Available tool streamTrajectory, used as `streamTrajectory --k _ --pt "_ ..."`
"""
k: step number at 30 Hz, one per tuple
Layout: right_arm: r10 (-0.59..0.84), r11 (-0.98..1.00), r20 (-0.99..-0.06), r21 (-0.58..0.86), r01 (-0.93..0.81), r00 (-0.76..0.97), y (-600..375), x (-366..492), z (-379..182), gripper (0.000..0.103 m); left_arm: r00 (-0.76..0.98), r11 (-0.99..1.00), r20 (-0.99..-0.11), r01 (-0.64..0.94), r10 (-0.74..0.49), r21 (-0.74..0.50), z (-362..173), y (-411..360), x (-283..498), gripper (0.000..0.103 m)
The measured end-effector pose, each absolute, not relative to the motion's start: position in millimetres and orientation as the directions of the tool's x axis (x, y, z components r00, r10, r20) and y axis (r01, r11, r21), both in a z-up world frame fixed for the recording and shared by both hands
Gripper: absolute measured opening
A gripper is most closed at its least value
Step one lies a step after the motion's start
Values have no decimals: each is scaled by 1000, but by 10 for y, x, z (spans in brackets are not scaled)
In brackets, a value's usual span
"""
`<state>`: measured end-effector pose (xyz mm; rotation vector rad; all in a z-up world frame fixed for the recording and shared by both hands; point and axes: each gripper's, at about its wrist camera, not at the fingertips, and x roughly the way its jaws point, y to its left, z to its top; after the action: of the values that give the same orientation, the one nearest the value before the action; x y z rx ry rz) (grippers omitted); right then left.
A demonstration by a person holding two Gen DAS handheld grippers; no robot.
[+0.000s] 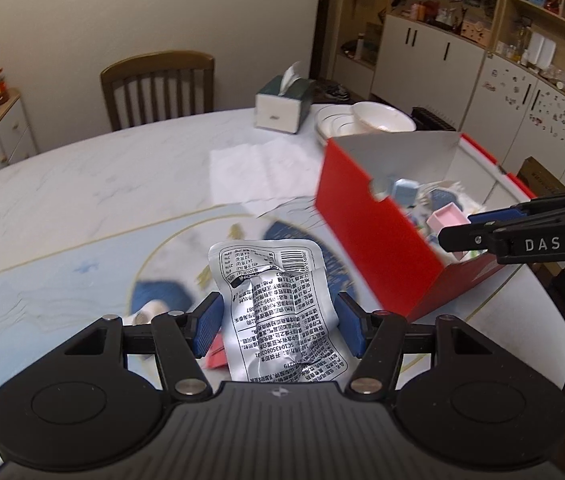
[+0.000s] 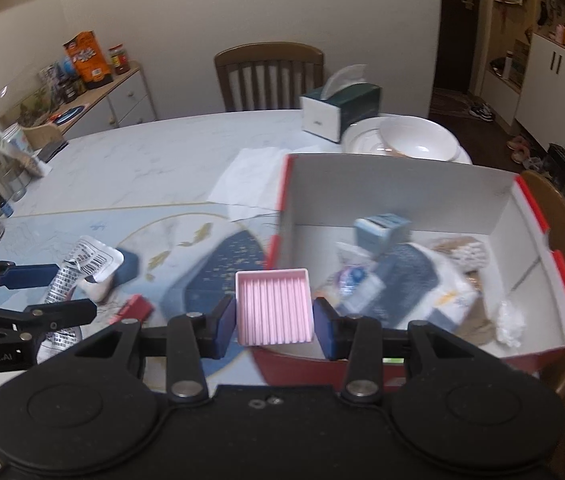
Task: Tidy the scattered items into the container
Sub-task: 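Carry the sachet and pink soap dish with both tools over the red box, then lower both items into the box and open both tools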
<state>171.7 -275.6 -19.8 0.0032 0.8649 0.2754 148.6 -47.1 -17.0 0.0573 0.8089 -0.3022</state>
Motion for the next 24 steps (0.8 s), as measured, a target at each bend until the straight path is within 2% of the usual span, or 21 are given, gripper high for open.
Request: streamTrajectory --k 24 --pt "138 990 -743 105 -89 655 -4091 1942 -317 41 639 884 -699 467 -323 18 -120 -2059 1919 60"
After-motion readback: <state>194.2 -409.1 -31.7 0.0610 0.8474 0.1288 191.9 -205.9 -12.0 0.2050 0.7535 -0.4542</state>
